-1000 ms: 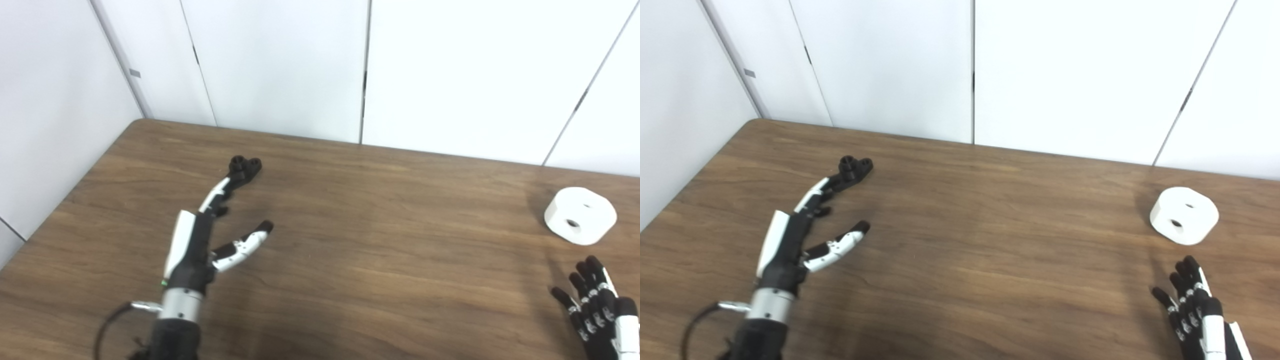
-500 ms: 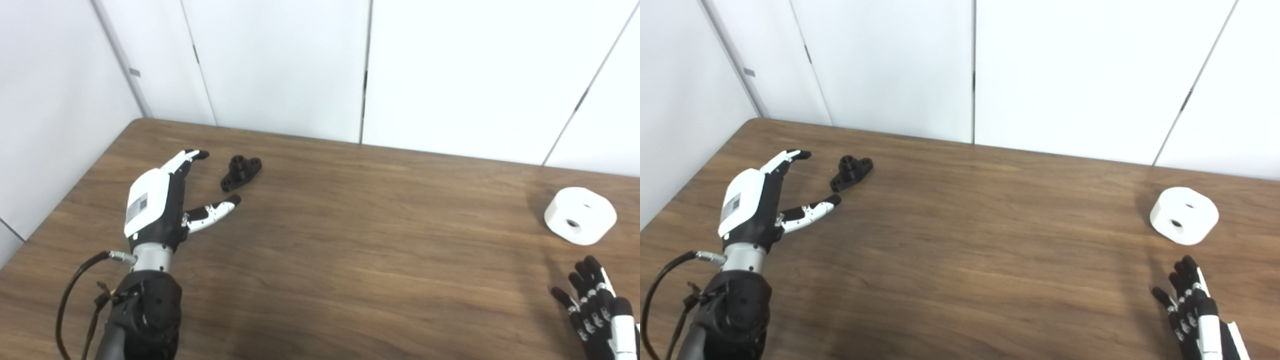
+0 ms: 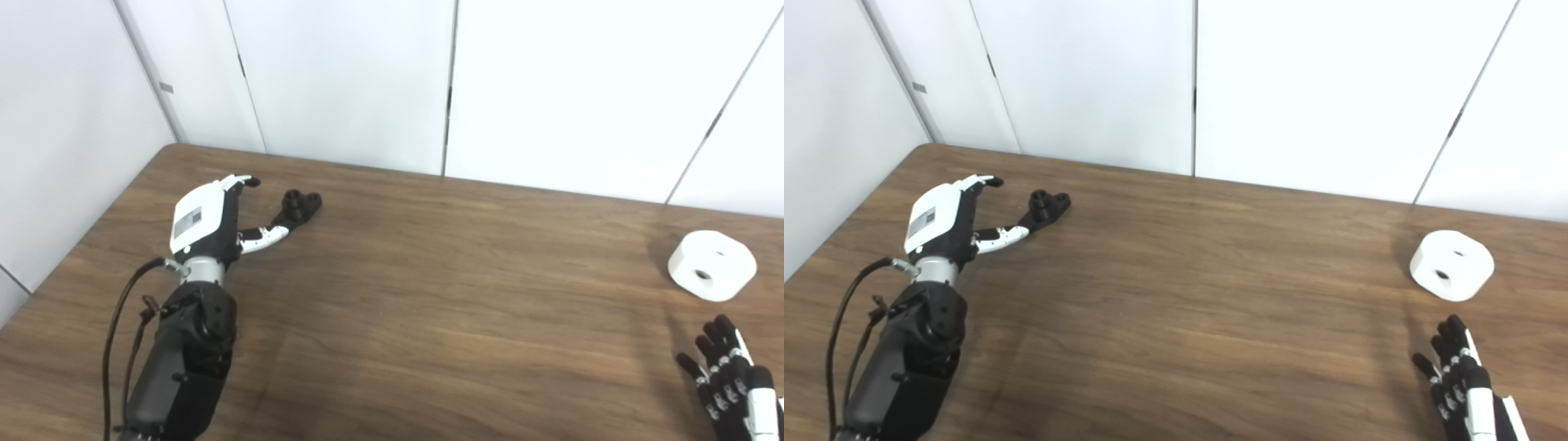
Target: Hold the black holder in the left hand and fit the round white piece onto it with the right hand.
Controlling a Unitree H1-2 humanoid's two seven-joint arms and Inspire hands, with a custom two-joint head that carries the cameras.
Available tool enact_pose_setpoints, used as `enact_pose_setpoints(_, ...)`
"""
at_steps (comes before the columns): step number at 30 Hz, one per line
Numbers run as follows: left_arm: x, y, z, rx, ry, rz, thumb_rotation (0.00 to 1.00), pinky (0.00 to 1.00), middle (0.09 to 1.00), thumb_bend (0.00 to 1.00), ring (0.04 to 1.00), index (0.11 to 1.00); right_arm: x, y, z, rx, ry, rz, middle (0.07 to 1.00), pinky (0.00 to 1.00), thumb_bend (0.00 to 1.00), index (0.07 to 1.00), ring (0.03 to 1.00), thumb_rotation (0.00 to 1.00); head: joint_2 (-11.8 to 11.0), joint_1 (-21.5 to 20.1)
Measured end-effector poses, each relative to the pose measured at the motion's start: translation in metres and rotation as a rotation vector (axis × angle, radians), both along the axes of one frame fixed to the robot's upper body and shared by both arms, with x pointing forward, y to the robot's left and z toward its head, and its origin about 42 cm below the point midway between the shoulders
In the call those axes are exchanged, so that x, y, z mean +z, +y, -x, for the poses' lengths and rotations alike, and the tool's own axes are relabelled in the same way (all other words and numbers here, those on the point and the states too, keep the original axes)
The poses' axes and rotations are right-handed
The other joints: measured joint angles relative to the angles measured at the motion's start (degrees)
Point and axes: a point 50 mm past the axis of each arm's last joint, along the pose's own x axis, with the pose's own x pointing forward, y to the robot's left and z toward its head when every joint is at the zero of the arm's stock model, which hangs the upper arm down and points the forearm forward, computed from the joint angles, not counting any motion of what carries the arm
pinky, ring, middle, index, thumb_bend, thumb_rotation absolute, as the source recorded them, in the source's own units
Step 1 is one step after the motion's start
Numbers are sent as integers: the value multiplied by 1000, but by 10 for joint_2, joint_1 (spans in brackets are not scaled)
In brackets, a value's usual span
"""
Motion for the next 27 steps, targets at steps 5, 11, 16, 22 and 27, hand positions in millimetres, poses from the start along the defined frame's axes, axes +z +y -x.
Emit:
enact_pose_setpoints(5,-18,-1,-10,7,70,-22,348,941,896,806,929,774,1,0,1,-1,1,0,1000,1000,606,1000,1000,1000,2,2)
enact_pose_setpoints(11,-33,0,-25,26,113,-38,342,927,892,822,919,751,2,2,3,3,4,7,1000,1000,616,1000,1000,1000,4,1)
enact_pose_setpoints(16,-36,0,-37,33,127,-43,357,916,894,825,915,745,2,2,3,2,3,20,1000,1000,628,1000,1000,1000,4,1)
enact_pose_setpoints(22,-37,2,-45,46,137,-42,362,920,894,813,921,755,3,2,3,1,3,22,1000,1000,637,1000,1000,1000,5,-1)
enact_pose_setpoints(27,-35,4,-48,59,130,-37,368,912,888,810,923,759,3,2,5,1,4,25,1000,1000,636,1000,1000,1000,6,-1)
